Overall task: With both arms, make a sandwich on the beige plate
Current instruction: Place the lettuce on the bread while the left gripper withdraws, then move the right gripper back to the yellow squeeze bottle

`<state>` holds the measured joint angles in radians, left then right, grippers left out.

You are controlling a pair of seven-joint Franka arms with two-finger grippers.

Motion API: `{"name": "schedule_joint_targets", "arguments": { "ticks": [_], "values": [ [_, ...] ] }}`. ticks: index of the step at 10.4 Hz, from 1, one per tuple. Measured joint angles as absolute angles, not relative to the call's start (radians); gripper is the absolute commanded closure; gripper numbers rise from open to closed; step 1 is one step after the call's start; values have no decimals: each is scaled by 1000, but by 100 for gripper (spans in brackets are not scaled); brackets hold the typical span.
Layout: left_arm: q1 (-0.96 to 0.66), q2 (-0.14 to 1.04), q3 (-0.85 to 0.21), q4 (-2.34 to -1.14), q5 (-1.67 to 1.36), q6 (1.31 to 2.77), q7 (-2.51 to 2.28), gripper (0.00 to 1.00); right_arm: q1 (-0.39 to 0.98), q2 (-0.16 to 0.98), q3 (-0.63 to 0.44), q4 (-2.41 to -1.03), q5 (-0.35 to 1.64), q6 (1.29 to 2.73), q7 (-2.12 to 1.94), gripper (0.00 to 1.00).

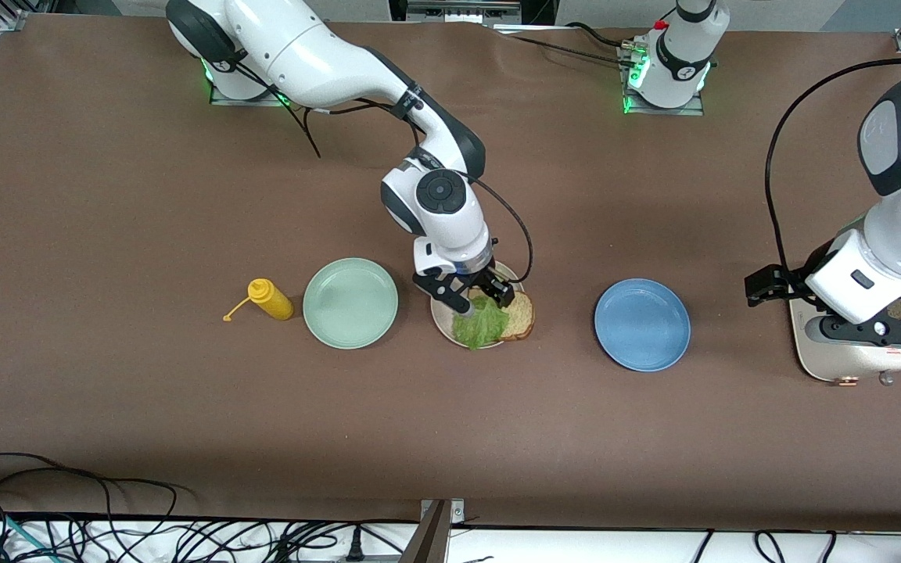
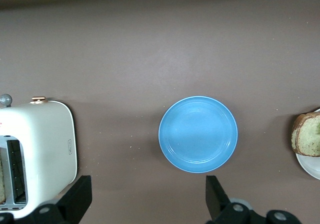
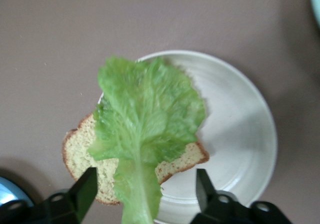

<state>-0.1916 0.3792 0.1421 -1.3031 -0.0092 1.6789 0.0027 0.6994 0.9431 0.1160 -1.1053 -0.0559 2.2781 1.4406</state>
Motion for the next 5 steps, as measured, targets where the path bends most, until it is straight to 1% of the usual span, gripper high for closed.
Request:
{"name": "schedule_joint_targets", "arguments": {
  "ticks": [3, 5],
  "values": [
    [-186, 355, 142, -1302, -9, 1660, 2, 0, 648, 841, 107, -1092, -56, 2097, 1437, 0],
    [-161, 298, 143, -1301, -14, 1611, 2, 0, 591, 784, 107, -1091, -56, 1959, 1349, 0]
  ]
}}
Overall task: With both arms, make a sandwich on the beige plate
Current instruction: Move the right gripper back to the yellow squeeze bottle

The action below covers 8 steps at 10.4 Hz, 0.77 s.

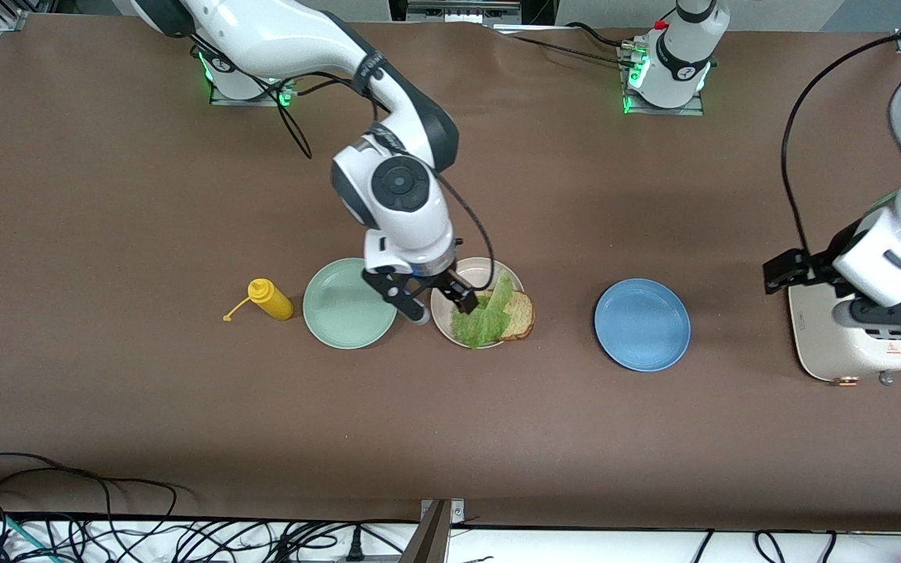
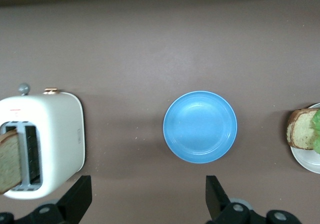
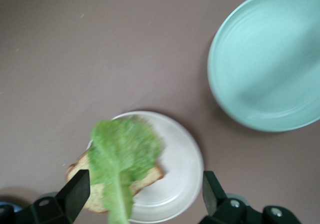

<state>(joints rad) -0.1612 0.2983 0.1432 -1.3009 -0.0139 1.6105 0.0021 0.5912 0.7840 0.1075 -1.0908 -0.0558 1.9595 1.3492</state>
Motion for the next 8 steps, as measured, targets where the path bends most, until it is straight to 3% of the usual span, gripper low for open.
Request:
{"name": "schedule_joint_targets", "arguments": {
  "ticks": [4, 6, 8],
  "values": [
    [-110, 197, 143, -1302, -25, 1465, 34, 0, 467, 657, 105, -1099, -55, 1700, 1054, 0],
    [-90, 194, 130, -1303, -25, 1435, 54, 0, 393, 588, 102, -1148, -23, 1659, 914, 0],
    [38, 185, -1, -1315, -25, 1427, 74, 0, 352, 529, 87, -1223, 1, 1657, 754, 0]
  ]
}}
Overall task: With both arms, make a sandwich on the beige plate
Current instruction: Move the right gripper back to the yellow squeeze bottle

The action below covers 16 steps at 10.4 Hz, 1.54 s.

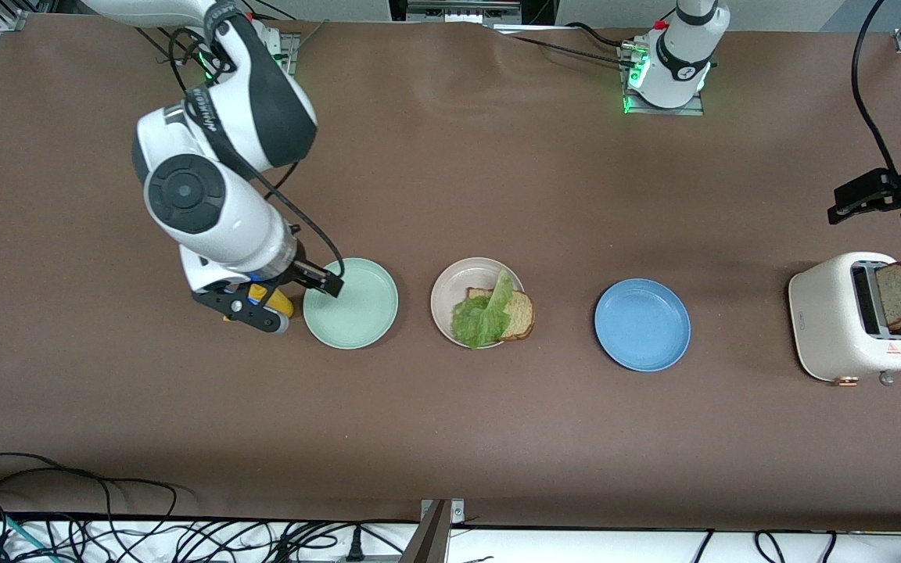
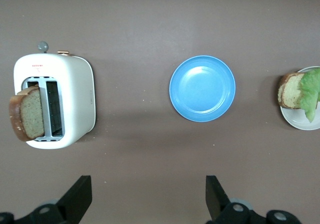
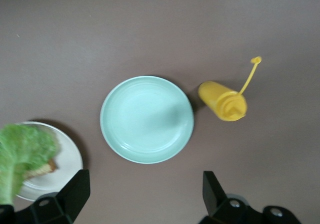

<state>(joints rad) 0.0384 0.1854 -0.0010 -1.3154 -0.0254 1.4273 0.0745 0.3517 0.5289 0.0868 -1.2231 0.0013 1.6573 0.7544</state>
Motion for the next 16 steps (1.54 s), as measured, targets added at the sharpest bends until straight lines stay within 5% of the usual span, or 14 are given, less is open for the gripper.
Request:
{"name": "schedule_joint_targets", "arguments": {
  "ticks": [4, 10, 16],
  "values": [
    [84, 154, -72, -1420, -25, 1493, 77, 0, 201, 390, 82, -1457, 81, 1780, 360, 0],
    [27, -19, -93, -1754, -23, 1700, 2, 0, 43, 155, 119, -1924, 90, 2140, -84, 0],
    [-55, -27, -24, -1775, -5, 1713, -14, 0, 34, 116, 120, -2151, 97, 2474, -488, 0]
  ]
}}
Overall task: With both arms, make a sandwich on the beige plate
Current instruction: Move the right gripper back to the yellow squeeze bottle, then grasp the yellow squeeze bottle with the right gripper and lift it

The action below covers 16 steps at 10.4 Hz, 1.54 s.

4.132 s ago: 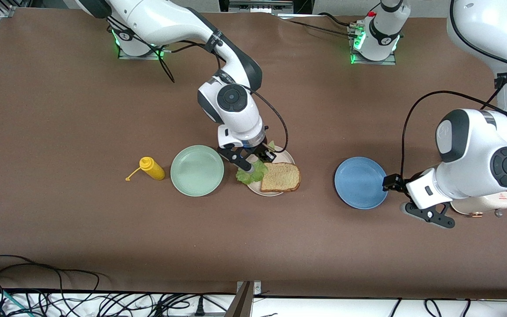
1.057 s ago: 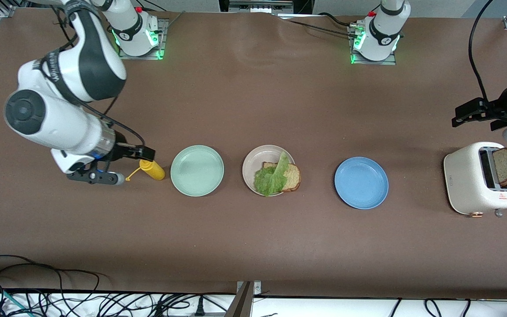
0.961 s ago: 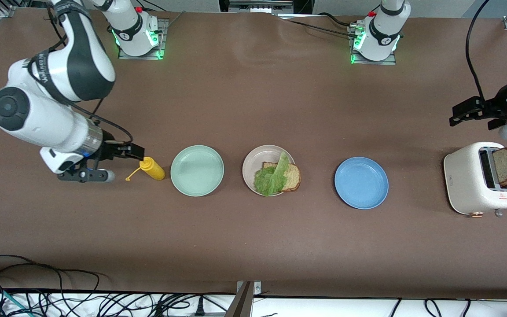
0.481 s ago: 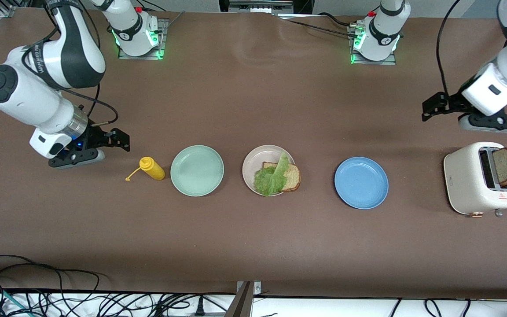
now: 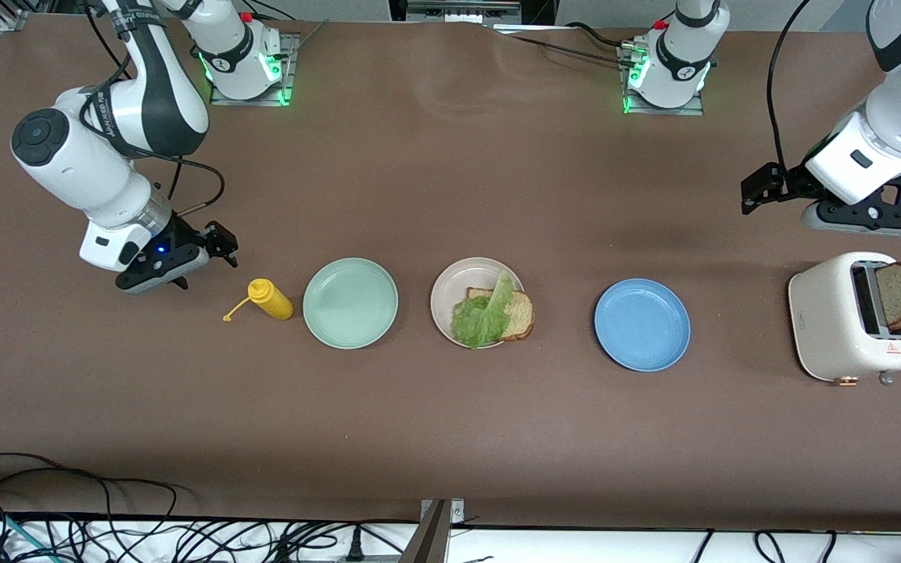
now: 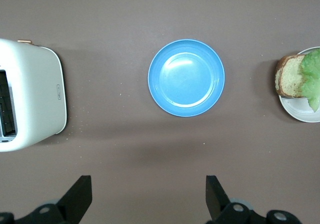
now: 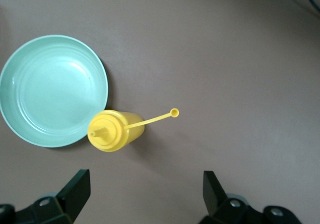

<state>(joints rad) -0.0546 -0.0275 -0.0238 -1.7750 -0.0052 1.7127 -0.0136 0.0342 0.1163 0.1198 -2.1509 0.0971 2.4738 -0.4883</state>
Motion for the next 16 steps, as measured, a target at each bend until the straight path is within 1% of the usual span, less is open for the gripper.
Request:
{"name": "schedule_joint_targets", "arguments": {
  "ticks": [2, 3, 4, 6, 8, 12, 14, 16],
  "values": [
    [-53, -27, -20, -1775, -5, 1717, -14, 0, 24, 116, 120, -2183, 100, 2555, -658, 0],
    [-53, -27, -20, -1775, -5, 1717, -14, 0, 22, 116, 120, -2192, 113, 2572, -738, 0],
    [-54, -27, -20, -1775, -5, 1719, -14, 0, 21, 119, 120, -2200, 185, 2578, -835, 0],
    [-54, -26, -20, -1774, -5, 1723, -15, 0, 14, 148, 122, -2214, 431, 2580, -1100, 0],
    [-54, -21, -20, -1774, -5, 1724, -15, 0, -5, 182, 125, -2215, 565, 2573, -1292, 0],
    [-54, -14, -20, -1774, -5, 1726, -15, 0, -32, 202, 130, -2216, 706, 2499, -1545, 0],
    [-55, -14, -23, -1773, -5, 1726, -13, 0, -51, 250, 130, -2216, 804, 2481, -1691, 0],
    [-66, -13, -31, -1773, -5, 1726, -13, 0, -56, 292, 130, -2211, 825, 2474, -1747, 0]
  ]
}}
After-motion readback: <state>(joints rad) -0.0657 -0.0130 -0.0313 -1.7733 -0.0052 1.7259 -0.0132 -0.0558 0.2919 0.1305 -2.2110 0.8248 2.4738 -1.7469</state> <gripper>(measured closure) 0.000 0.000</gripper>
